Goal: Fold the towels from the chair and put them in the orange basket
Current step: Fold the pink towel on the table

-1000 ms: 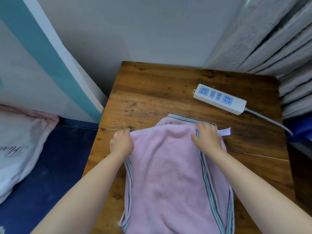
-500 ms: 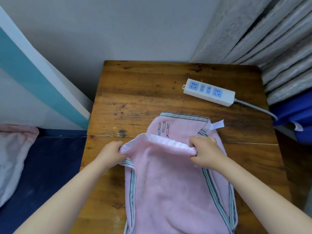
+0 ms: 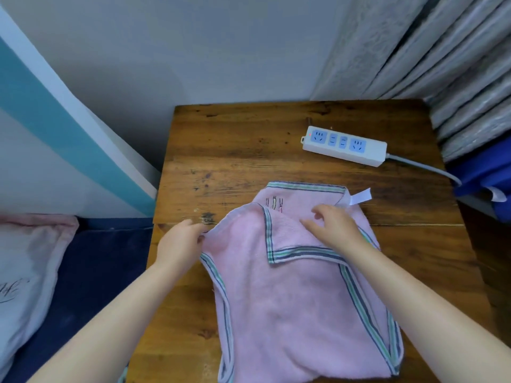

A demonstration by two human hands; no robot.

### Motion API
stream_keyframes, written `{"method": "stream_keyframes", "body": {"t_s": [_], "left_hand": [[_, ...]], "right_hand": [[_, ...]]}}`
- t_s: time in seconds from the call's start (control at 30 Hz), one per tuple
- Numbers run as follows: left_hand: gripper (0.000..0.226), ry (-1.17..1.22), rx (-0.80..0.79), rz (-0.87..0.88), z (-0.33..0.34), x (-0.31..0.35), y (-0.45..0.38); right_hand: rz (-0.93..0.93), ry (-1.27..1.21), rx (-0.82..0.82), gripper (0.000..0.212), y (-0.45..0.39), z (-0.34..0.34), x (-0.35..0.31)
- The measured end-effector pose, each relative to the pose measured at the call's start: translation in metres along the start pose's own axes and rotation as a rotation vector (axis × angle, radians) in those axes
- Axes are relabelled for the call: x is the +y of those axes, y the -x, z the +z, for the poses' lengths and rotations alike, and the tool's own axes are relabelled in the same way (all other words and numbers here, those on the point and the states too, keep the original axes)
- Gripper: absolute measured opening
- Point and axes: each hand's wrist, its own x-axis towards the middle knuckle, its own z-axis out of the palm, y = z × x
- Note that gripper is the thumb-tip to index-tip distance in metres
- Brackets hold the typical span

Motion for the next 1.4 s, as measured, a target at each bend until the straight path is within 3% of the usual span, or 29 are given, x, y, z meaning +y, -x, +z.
{"method": "stream_keyframes", "body": {"t_s": [0.07, 0.33, 0.43, 0.53, 0.6, 0.7, 0.83, 0.97, 1.17, 1.27, 1.33, 1.4], "left_hand": [[0.029, -0.017, 0.006, -0.030, 0.004, -0.006, 0.006], [0.017, -0.014, -0.005, -0.092, 0.003, -0.022, 0.019], [0.017, 0.016, 0.013, -0.132, 0.000, -0.026, 0.021], [0.021, 0.092, 0.034, -0.159, -0.001, -0.028, 0.023], [0.023, 0.142, 0.071, -0.132, -0.001, -0.029, 0.021], [0.024, 0.235, 0.136, -0.097, -0.004, -0.021, 0.018], [0.018, 0.328, 0.274, 0.025, -0.010, -0.004, 0.011], [0.015, 0.367, 0.299, 0.111, -0.013, 0.009, 0.004], [0.021, 0.328, 0.308, 0.294, -0.017, 0.029, -0.015], [0.033, 0.296, 0.313, 0.329, -0.018, 0.046, -0.030], [0.035, 0.289, 0.320, 0.316, -0.016, 0.060, -0.044], [0.030, 0.247, 0.238, 0.251, -0.008, 0.079, -0.067]], "right_hand": [[0.006, 0.000, -0.053, 0.050, -0.001, 0.008, -0.015], [-0.019, 0.380, -0.141, 0.051, 0.025, 0.065, -0.046], [-0.032, 0.439, -0.008, 0.038, 0.029, 0.072, -0.045], [-0.124, 0.450, 0.158, 0.009, 0.031, 0.071, -0.035], [-0.146, 0.416, 0.201, 0.027, 0.029, 0.065, -0.023], [-0.112, 0.334, 0.314, 0.027, 0.021, 0.037, -0.009], [0.043, 0.276, 0.191, 0.019, -0.007, 0.011, -0.002], [0.108, 0.500, 0.041, 0.026, -0.032, 0.004, 0.002], [0.031, 0.842, -0.052, 0.031, -0.028, -0.005, 0.013], [-0.002, 0.788, -0.012, 0.027, -0.024, -0.016, 0.022], [-0.105, 0.789, 0.122, 0.010, -0.015, -0.027, 0.028], [-0.153, 0.742, 0.150, 0.030, -0.008, -0.035, 0.048]]}}
